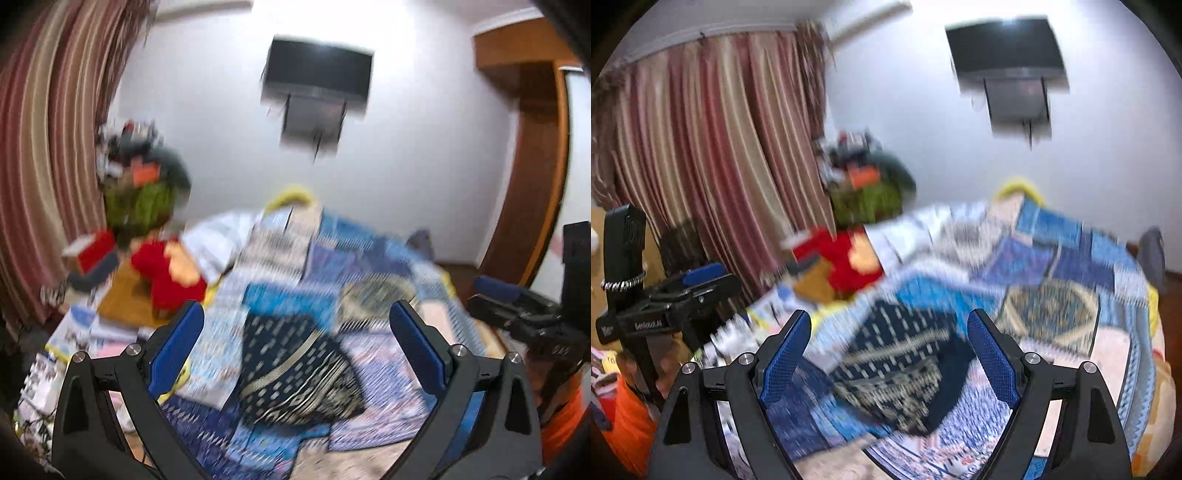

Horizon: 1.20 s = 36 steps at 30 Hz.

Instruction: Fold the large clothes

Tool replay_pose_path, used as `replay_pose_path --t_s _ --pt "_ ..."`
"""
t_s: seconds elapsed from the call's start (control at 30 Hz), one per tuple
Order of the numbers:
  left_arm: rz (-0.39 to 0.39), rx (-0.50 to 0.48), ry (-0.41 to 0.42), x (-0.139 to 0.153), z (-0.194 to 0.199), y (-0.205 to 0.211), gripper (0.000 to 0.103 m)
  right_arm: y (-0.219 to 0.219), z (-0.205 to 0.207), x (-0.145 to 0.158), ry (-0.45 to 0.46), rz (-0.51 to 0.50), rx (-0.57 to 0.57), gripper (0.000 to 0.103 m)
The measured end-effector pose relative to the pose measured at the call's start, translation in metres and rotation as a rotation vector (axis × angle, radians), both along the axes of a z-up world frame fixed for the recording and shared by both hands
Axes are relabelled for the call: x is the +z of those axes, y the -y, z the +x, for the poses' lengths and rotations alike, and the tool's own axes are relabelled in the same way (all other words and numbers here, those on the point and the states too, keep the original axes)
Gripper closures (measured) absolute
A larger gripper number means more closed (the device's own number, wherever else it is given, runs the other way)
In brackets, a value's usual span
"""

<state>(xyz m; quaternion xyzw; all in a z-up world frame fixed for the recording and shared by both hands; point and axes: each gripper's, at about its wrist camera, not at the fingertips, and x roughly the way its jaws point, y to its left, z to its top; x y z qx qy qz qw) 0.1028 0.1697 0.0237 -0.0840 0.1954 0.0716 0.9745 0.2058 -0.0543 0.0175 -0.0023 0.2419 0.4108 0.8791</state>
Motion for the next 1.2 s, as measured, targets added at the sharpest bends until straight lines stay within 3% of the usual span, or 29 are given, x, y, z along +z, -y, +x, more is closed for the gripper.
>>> replay_pose_path --t_s 0.17,0.33,0.47,0.6,0.83,1.2 --pt "0.097 0.035 0.148 0.023 -0.041 0.038 0.001 0.022 -0.054 0.036 0.125 0.111 -0.016 0.018" --pt "0.136 0.083 0.217 0.024 -0.067 0.059 0.001 0.037 -0.099 0.046 0.21 0.154 -0.074 0.018" --pt "0.147 0.11 0.213 0.016 -0.075 0.064 0.0 0.039 -0.119 0.039 0.228 0.123 -0.118 0.017" --pt "0.138 0.116 0.186 0.005 -0.075 0.065 0.0 0.041 -0.126 0.029 0.23 0.079 -0.176 0.004" --pt "0.12 0.115 0.149 -0.006 -0.07 0.062 0.0 0.04 -0.117 0.019 0.186 0.056 -0.201 0.003" --pt "0.105 0.1 0.147 -0.008 -0.068 0.058 0.0 0.032 -0.117 0.016 0.207 0.024 -0.206 0.0"
